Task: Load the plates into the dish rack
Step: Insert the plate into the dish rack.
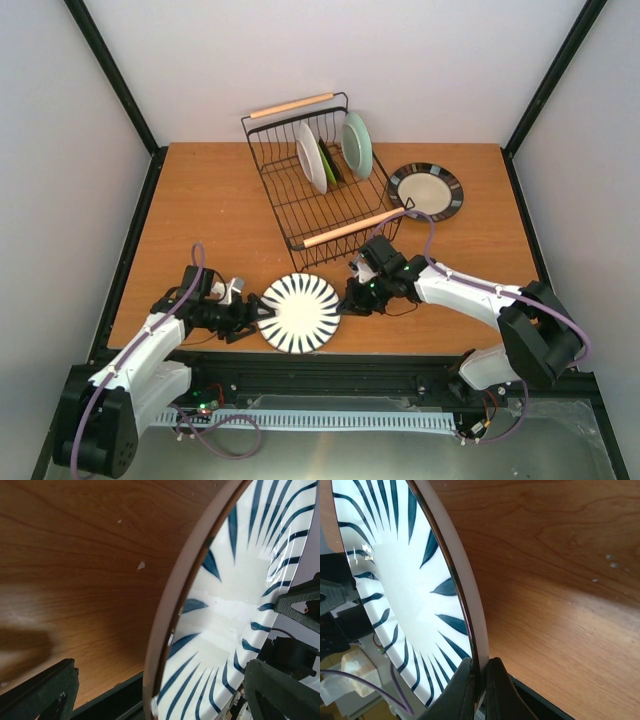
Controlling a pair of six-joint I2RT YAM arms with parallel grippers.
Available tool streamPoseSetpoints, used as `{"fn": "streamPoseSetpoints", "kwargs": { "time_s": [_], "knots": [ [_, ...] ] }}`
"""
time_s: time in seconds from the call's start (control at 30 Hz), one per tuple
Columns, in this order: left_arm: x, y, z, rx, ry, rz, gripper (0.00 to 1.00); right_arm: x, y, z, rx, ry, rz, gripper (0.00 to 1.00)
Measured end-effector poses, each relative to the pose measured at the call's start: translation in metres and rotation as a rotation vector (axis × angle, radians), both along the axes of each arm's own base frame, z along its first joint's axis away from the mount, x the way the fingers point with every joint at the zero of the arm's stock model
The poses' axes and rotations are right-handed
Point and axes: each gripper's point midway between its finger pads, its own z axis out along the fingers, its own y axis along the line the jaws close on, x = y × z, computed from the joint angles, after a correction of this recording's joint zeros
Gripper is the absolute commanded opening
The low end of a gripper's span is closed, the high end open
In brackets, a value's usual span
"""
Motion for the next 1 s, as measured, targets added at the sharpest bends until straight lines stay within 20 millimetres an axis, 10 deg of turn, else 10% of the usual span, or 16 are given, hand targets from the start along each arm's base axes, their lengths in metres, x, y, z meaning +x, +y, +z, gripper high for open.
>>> {"fn": "streamPoseSetpoints", "kwargs": {
  "time_s": [0.23,0.87,1.0],
  "knots": [
    [0.003,-0.003,0.005,-0.028,-0.002,0.009,0.8,0.006,0.009,0.01,0.046,-0.009,-0.008,0.03],
    [0.013,-0.015,0.035,-0.139,-0.064,0.006,0.01,0.008,0.019,0.005,0.026,0.021,-0.025,0.03],
    [0.016,-0.016,0.044,-0.147,-0.091,0.004,0.01,0.01,0.02,0.004,0.028,0.015,-0.025,0.03]
  ]
}}
